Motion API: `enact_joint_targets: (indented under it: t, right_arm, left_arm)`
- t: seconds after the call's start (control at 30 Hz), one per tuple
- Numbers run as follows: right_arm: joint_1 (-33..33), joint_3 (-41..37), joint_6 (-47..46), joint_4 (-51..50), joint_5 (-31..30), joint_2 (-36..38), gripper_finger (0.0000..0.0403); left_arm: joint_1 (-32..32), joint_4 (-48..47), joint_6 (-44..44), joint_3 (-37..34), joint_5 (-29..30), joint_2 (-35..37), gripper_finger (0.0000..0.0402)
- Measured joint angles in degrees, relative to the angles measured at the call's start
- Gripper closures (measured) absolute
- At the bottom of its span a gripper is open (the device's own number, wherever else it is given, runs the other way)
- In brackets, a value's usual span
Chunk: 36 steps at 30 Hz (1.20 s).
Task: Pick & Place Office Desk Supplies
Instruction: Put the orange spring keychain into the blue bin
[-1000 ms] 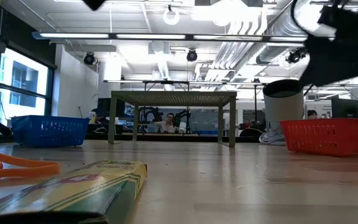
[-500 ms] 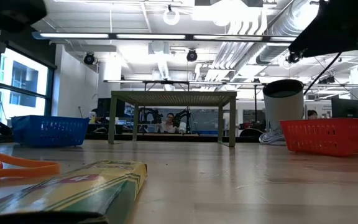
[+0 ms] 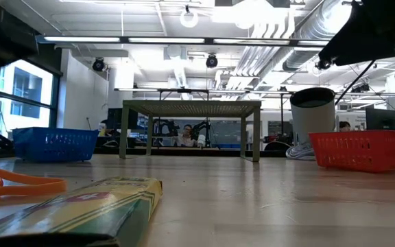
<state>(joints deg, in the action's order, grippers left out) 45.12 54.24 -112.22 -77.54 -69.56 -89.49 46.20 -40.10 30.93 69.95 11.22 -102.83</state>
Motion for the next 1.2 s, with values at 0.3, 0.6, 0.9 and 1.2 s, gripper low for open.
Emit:
enact_joint_targets:
  t: [0.3,0.6,0.9,1.2]
  right_arm:
    - [0.0,0.0,0.2,0.5,0.0,0.0,0.0140]
    - [0.0,0.0,0.2,1.0,0.1,0.0,0.0140]
    - [0.0,0.0,0.2,1.8,0.1,0.0,0.0140]
    - [0.0,0.0,0.2,2.1,0.1,0.0,0.0140]
  left_arm:
    - [-3.5,0.7,-7.4,0.0,-3.8,-0.1,0.0246]
    - [-3.5,5.6,-6.9,-3.2,-6.0,-0.1,0.0246]
    - [-4.5,7.5,-6.9,-4.9,-6.6,-0.1,0.0246]
    - [-6.1,6.1,-7.6,-5.7,-8.0,-0.1,0.0246]
